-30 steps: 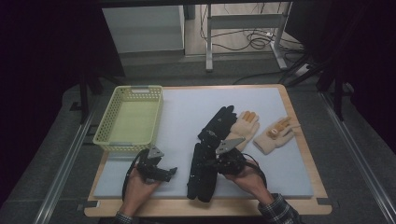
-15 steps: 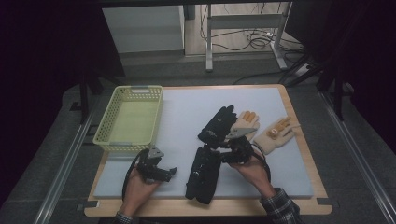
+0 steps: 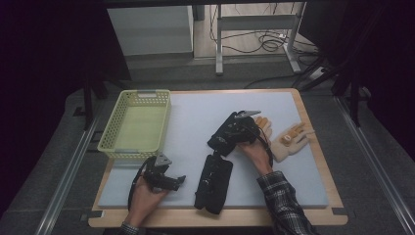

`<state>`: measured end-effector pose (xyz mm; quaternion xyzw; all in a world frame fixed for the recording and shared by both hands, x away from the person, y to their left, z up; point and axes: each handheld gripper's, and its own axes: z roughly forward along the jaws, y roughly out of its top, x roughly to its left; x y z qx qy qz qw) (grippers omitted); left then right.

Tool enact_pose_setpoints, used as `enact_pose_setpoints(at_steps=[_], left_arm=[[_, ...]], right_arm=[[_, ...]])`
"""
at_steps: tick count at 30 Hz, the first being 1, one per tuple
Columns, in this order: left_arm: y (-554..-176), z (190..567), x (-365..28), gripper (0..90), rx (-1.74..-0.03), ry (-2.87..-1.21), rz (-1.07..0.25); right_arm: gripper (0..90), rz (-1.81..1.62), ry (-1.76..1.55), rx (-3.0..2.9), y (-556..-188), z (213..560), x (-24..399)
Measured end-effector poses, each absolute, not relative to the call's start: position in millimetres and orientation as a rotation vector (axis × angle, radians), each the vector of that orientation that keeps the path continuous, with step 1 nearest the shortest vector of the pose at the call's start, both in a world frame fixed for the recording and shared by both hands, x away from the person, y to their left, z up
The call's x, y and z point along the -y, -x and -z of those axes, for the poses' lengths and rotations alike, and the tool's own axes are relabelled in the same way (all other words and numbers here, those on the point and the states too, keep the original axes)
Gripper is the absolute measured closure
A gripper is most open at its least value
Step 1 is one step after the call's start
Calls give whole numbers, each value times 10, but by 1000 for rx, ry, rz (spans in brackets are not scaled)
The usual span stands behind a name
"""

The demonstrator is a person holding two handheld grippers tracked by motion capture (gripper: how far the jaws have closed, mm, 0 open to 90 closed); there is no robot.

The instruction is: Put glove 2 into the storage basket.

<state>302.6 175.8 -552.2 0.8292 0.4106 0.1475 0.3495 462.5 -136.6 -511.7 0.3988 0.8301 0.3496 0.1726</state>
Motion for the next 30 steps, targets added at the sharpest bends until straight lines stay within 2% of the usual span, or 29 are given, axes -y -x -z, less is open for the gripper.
enact_pose_setpoints(at_steps=[3,6,7,10,12,23,30], left_arm=[[-3026,5522,-1758,28,-1063,-2149,-382],[-3026,5522,-1758,28,-1064,-2149,-383],[-3026,5522,-1758,28,-1063,-2149,-383],[-3026,5522,-1757,28,-1063,-2149,-383],[-3026,5522,-1757,28,-1063,-2149,-383],[-3027,5522,-1760,28,-1062,-2152,-382],[-3026,5521,-1760,28,-1062,-2152,-382]], right_arm=[[330,-936,-1147,-2348,-4715,5212,1313],[419,-928,-1190,-2349,-4753,5239,1289],[471,-918,-1196,-2340,-4744,5235,1272],[720,-895,-1163,-2341,-4702,5206,1222],[777,-878,-1142,-2345,-4687,5199,1192],[801,-1006,-1156,-2271,-4783,4953,1396],[799,-1157,-1110,-2276,-4638,4531,1512]])
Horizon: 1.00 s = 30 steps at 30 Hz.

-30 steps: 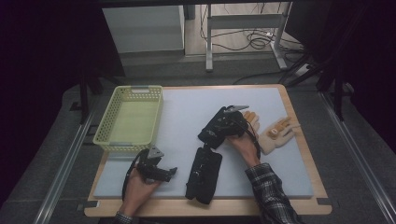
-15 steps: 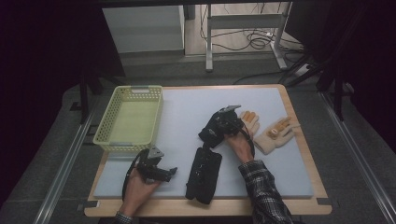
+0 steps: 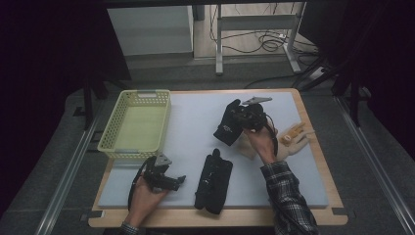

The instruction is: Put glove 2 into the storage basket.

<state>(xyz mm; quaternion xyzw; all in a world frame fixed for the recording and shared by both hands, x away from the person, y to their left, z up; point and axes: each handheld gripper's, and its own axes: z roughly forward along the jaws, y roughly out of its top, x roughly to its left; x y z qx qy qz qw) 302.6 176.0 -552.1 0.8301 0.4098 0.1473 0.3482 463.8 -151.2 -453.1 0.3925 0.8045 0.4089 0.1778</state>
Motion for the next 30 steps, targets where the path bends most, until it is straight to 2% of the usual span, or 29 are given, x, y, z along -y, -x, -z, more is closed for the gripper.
enact_pose_setpoints(at_steps=[6,12,18,23,25,28,30], left_arm=[[-3026,5521,-1760,28,-1062,-2153,-382],[-3027,5523,-1756,28,-1065,-2146,-384],[-3026,5524,-1755,28,-1066,-2144,-383],[-3026,5523,-1756,28,-1065,-2146,-384],[-3025,5524,-1755,29,-1067,-2144,-383],[-3026,5522,-1757,29,-1064,-2149,-384],[-3026,5522,-1757,29,-1064,-2149,-384]], right_arm=[[798,-1254,-993,-2369,-4243,4327,1439],[797,-1340,-918,-2467,-3812,4286,1377],[793,-1357,-864,-2547,-3382,4407,1310],[782,-1327,-867,-2567,-3119,4672,1232],[751,-1297,-856,-2550,-3038,4813,1204],[608,-1239,-844,-2528,-2933,5001,1175],[482,-1211,-849,-2552,-2890,5098,1163]])
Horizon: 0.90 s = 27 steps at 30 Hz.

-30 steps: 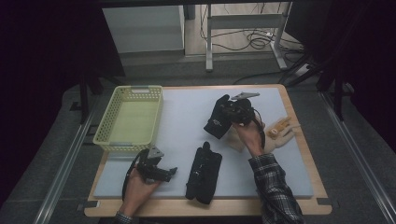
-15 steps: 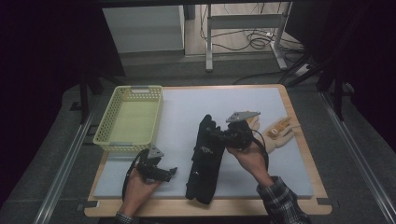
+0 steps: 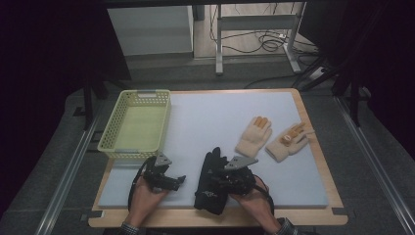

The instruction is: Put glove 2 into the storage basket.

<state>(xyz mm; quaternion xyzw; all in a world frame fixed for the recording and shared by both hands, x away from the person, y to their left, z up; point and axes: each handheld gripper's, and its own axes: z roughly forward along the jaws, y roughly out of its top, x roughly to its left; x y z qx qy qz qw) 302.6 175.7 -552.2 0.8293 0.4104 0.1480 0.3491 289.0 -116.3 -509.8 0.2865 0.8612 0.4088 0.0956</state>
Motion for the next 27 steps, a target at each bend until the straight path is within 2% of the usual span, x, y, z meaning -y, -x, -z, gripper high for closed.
enact_pose_setpoints(at_steps=[4,7,10,15,18,22,27], left_arm=[[-3026,5522,-1757,29,-1064,-2150,-383],[-3026,5522,-1758,29,-1063,-2149,-383],[-3026,5522,-1759,29,-1064,-2148,-382],[-3007,5510,-1777,48,-1072,-2135,-390],[-2961,5511,-1823,54,-1084,-2141,-390],[-2904,5495,-1931,44,-1115,-2152,-410],[-2856,5513,-2109,24,-1164,-2128,-449]], right_arm=[[397,-1193,-827,-2548,-2831,5095,1201],[396,-1221,-823,-2519,-2824,4998,1301],[492,-1233,-837,-2497,-2845,4951,1469],[735,-1223,-845,-2534,-2818,5077,1695],[807,-1222,-822,-2583,-2754,5179,1731],[842,-1247,-820,-2637,-2693,5277,1716],[841,-1224,-759,-2683,-2657,5355,1534]])
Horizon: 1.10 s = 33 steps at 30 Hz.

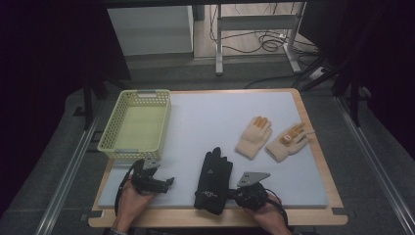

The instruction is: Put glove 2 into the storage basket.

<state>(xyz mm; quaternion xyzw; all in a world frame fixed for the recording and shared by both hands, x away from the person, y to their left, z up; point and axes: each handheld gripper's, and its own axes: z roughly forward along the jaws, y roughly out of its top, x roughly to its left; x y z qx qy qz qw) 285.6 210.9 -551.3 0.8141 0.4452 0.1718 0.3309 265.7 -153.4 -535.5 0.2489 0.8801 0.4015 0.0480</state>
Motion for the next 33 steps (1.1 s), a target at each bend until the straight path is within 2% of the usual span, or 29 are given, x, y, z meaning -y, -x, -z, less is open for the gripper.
enact_pose_setpoints(at_steps=[14,26,33], left_arm=[[-2879,5545,-2209,15,-1194,-2100,-415],[-2876,5548,-2203,16,-1193,-2103,-422],[-2879,5548,-2204,16,-1195,-2102,-419]], right_arm=[[829,-1223,-759,-2640,-2866,5387,1138],[831,-1153,-790,-2570,-3218,5383,908],[683,-1157,-783,-2574,-3177,5372,945]])
